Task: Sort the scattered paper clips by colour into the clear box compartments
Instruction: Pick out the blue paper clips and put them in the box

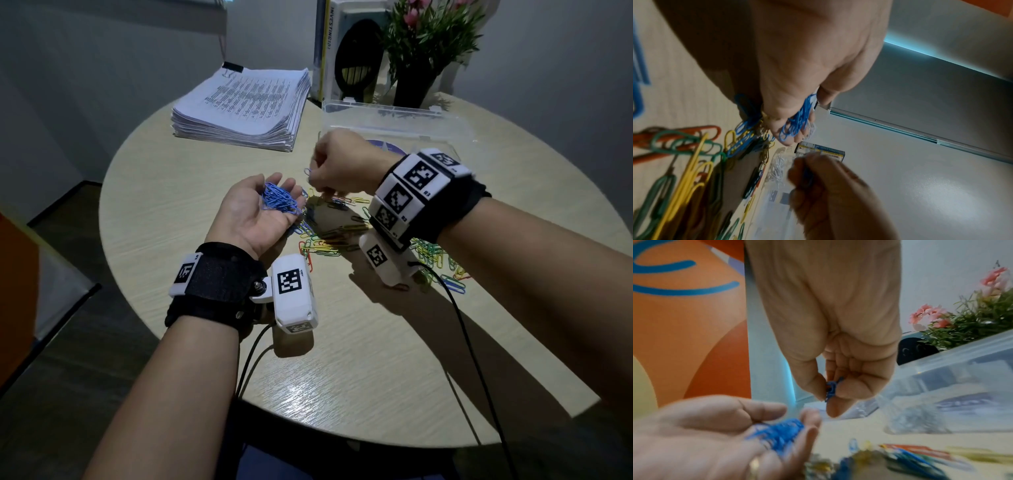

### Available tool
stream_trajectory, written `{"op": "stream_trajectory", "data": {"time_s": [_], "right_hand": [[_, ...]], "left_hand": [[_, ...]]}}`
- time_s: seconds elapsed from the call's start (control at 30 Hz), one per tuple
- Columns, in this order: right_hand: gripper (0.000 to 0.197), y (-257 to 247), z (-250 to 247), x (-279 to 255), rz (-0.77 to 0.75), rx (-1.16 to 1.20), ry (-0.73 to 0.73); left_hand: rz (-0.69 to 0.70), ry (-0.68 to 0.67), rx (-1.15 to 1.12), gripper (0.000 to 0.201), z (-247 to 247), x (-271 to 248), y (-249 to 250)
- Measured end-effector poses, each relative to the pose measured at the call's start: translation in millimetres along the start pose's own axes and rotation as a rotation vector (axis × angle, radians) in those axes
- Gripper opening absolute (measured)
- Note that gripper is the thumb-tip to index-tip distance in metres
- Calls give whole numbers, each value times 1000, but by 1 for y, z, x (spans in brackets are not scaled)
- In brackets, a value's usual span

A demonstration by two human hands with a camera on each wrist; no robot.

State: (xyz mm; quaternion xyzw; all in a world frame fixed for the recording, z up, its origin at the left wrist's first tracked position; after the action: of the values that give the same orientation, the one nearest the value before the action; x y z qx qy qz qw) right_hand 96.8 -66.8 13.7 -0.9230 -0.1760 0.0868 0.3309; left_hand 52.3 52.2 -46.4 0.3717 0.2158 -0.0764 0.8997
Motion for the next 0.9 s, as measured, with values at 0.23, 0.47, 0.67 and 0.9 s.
{"op": "stream_trajectory", "data": {"time_s": [0.23, 0.47, 0.67, 0.9], "right_hand": [[12, -29, 10, 2, -76, 161, -46], [11, -21, 2, 1, 4, 159, 20], [19, -1, 11, 3, 108, -120, -107], [26, 0, 20, -1, 114, -351, -143]], "left_hand": [[-8, -84, -68, 33, 1, -4, 1], [21, -12, -64, 34, -1, -1, 4], [72, 48, -67, 34, -9, 1, 15], [86, 55, -98, 33, -15, -1, 21]]}}
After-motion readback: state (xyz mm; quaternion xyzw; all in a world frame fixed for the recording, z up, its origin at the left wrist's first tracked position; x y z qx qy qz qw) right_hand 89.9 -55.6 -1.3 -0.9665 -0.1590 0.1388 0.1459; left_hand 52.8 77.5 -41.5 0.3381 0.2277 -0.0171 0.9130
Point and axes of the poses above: each hand's wrist, its own x-axis towards the middle knuckle, its own z-axis out of the palm, y = z × x, the point moved 1 cm from there along x, towards the middle knuckle, and after that the axes turned 14 degrees about x, right-handed, at the moved point
